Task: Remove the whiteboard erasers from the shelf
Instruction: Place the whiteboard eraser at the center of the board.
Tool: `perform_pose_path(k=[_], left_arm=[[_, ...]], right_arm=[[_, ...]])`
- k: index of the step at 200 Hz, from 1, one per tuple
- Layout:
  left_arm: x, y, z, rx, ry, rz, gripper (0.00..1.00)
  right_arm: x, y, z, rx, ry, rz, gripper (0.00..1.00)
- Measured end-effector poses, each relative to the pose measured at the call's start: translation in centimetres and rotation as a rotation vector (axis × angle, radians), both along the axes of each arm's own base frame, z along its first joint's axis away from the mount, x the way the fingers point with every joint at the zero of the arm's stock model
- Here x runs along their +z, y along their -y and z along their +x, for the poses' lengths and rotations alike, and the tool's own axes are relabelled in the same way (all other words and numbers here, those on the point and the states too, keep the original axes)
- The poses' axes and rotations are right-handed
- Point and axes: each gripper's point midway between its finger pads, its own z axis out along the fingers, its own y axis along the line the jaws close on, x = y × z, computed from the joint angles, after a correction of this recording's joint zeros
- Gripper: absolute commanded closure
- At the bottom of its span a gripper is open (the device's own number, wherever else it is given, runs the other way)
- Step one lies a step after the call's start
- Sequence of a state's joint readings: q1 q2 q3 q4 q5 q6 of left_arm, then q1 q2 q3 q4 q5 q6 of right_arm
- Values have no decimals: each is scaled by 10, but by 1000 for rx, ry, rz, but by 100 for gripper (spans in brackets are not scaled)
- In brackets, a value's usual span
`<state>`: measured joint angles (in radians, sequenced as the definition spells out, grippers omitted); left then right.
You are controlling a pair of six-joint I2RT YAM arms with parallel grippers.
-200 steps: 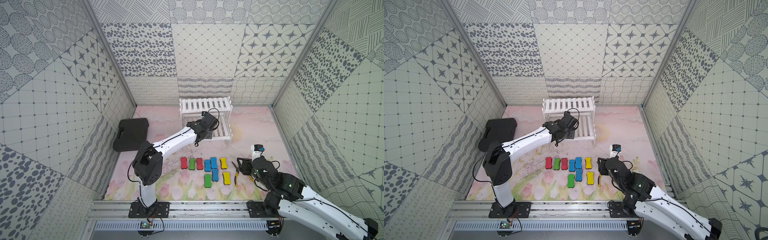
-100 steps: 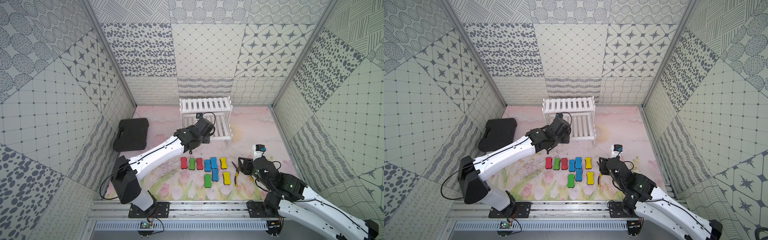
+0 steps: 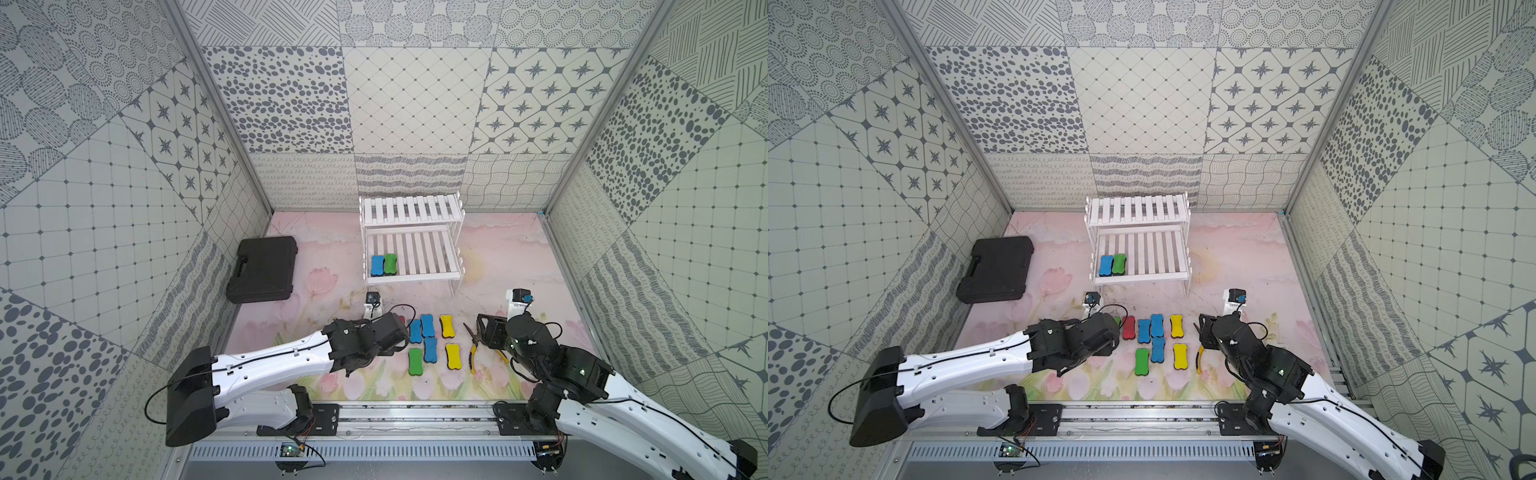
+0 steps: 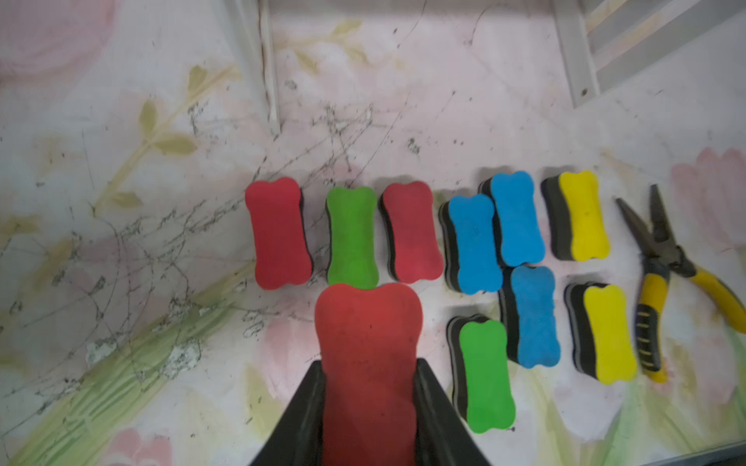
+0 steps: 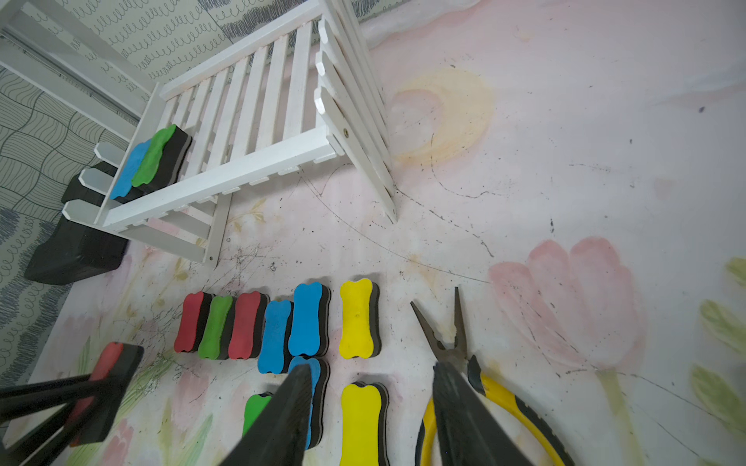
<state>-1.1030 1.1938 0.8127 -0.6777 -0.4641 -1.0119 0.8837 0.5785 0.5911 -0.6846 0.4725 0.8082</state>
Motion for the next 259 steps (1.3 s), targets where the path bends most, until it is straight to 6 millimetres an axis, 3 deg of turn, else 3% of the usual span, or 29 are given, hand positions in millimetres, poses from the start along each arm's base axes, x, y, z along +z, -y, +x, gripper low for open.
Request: perform_pose_path(k=[39, 79, 126, 172, 259], left_arm=[[-42, 3, -35, -1, -127, 32, 71], [-62, 18, -44, 6, -193, 51, 71], [-73, 37, -37, 12, -207, 53, 71], [-83, 43, -22, 46, -206, 53, 71], [-89, 48, -13, 61, -208, 39, 56]], right_arm=[[-1, 1, 1, -8, -2, -7, 48], [-1, 2, 2, -13, -3, -7, 47], [-2, 5, 1, -19, -8, -13, 48], [-4, 7, 1, -25, -13, -19, 47], [-2, 10, 0, -30, -6, -11, 47]])
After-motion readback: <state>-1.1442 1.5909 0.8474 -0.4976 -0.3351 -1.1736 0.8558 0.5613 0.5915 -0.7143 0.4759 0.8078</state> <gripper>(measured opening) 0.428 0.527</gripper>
